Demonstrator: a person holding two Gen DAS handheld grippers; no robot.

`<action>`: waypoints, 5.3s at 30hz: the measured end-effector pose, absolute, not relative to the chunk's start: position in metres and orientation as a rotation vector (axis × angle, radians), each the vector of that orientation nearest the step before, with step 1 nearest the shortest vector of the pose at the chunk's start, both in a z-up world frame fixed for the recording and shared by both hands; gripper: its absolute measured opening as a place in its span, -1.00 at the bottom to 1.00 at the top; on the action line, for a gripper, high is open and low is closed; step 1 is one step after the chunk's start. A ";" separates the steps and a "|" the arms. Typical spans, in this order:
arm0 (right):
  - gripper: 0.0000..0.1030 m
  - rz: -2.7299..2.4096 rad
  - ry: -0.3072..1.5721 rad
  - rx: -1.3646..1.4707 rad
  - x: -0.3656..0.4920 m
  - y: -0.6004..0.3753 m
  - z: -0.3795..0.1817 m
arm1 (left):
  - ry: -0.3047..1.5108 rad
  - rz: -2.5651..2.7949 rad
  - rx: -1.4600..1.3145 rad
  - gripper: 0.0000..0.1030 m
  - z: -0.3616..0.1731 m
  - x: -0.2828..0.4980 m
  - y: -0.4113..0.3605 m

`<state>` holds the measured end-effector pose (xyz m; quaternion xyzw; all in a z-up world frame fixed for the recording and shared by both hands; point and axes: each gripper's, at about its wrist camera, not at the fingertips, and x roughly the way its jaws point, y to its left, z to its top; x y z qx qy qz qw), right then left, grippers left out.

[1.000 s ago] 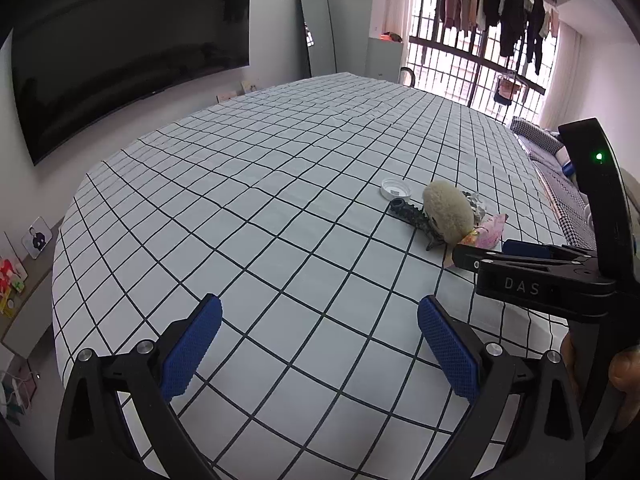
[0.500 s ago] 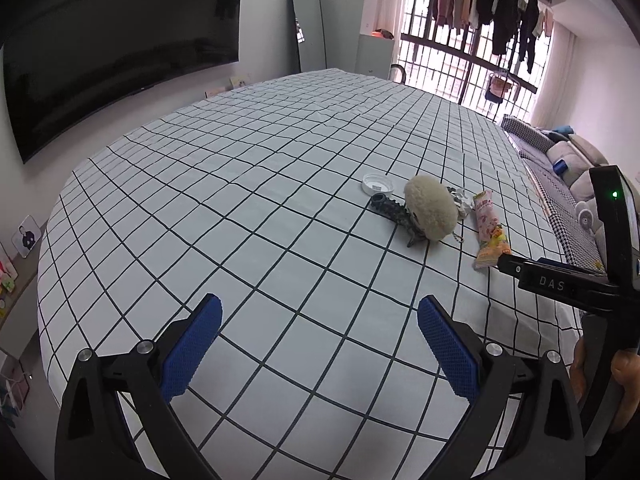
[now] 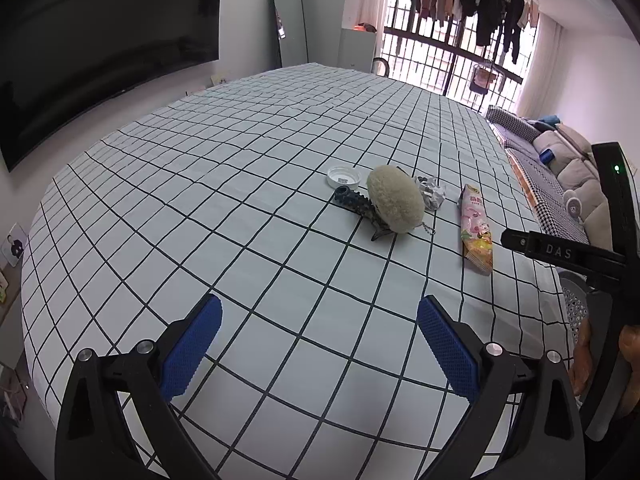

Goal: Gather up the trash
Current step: 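Close the right tool on the pink snack wrapper and lift it, then grasp the beige fluffy ball with the left tool while the right tool holds the wrapper, then carry the fluffy ball and pink wrapper over the grey basket with both tools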

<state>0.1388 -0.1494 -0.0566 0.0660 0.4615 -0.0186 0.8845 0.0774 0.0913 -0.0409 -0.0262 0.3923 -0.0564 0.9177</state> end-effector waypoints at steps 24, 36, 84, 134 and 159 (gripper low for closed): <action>-0.03 -0.032 1.002 0.018 0.185 -0.105 -0.087 | 0.812 -0.039 -0.068 0.87 -0.041 0.074 0.111; -0.41 -0.005 0.982 0.071 0.167 -0.117 -0.077 | 0.828 -0.052 -0.068 0.87 -0.043 0.072 0.106; -0.41 0.133 0.951 0.193 0.050 -0.157 -0.069 | 0.894 -0.066 0.043 0.69 -0.054 0.199 0.008; -0.41 -0.120 0.831 0.279 -0.046 -0.272 -0.036 | 0.765 -0.477 0.117 -0.09 0.003 0.037 -0.112; -0.39 -0.233 0.884 0.399 -0.087 -0.371 -0.089 | 0.897 -0.613 0.285 -0.07 -0.059 0.011 -0.224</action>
